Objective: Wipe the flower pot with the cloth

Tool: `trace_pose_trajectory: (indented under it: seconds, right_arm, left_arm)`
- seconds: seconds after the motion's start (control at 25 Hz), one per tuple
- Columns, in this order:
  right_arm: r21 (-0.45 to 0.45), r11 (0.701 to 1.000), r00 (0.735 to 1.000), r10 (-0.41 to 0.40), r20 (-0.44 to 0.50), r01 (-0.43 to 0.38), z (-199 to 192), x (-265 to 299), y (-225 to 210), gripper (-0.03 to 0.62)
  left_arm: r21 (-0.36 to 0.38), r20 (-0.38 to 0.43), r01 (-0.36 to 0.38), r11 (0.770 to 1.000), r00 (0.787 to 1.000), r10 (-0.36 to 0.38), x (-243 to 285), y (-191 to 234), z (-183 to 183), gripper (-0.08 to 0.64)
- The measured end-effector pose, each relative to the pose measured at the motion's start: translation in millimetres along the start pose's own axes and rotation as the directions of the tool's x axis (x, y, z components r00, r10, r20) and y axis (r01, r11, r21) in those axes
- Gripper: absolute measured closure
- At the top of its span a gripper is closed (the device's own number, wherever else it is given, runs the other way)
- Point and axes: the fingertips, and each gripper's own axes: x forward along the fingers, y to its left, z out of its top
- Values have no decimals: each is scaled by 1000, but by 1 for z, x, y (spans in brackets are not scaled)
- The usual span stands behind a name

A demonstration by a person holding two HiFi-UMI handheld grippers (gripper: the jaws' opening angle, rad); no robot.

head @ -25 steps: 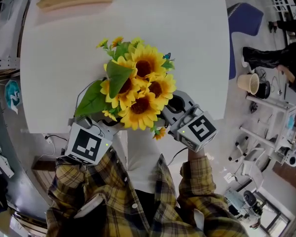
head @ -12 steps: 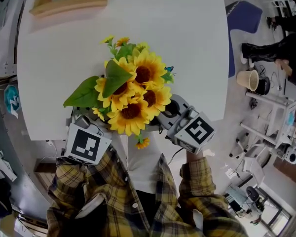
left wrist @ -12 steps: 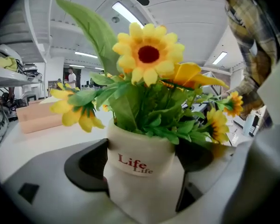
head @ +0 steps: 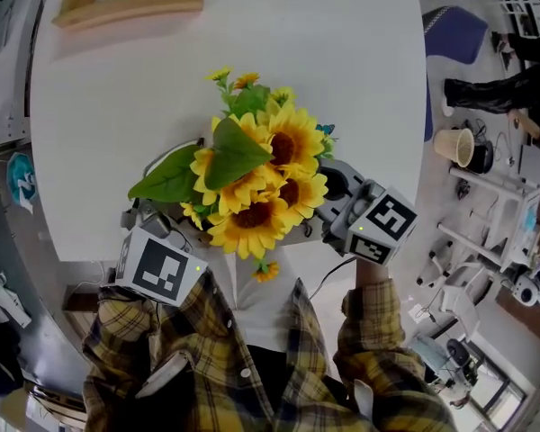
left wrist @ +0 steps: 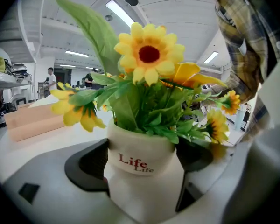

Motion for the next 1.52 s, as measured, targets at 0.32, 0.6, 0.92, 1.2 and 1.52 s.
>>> trace_pose_trajectory:
  seconds: [0.32,0.6,0.92,1.2,1.52]
  right_arm:
    - [-55,991,989,120,-83,-125,16,10,-17,563]
    - [-81,961,957,249,-148,-263,25,13,-23,563]
    - [-32,906,872,397,-287,-423,37,33,-31,563]
    - [-37,905,874,397,-279,-423,37,29,-26,563]
    - [-12,946,932,317,-176,-325,26,17,-19,563]
  left_arm:
    - [108,-63,213,971,976,-208,5,-2,-2,89]
    - [189,-108,391,901,920,-376,1,-13,0,89]
    - [247,-174,531,810,847,-502,2,-12,-3,89]
    - [152,-106,346,926,937,-333,-21,2,-10,89]
    - [21,-147,-40,999,988,43,-54,-17,-42,89]
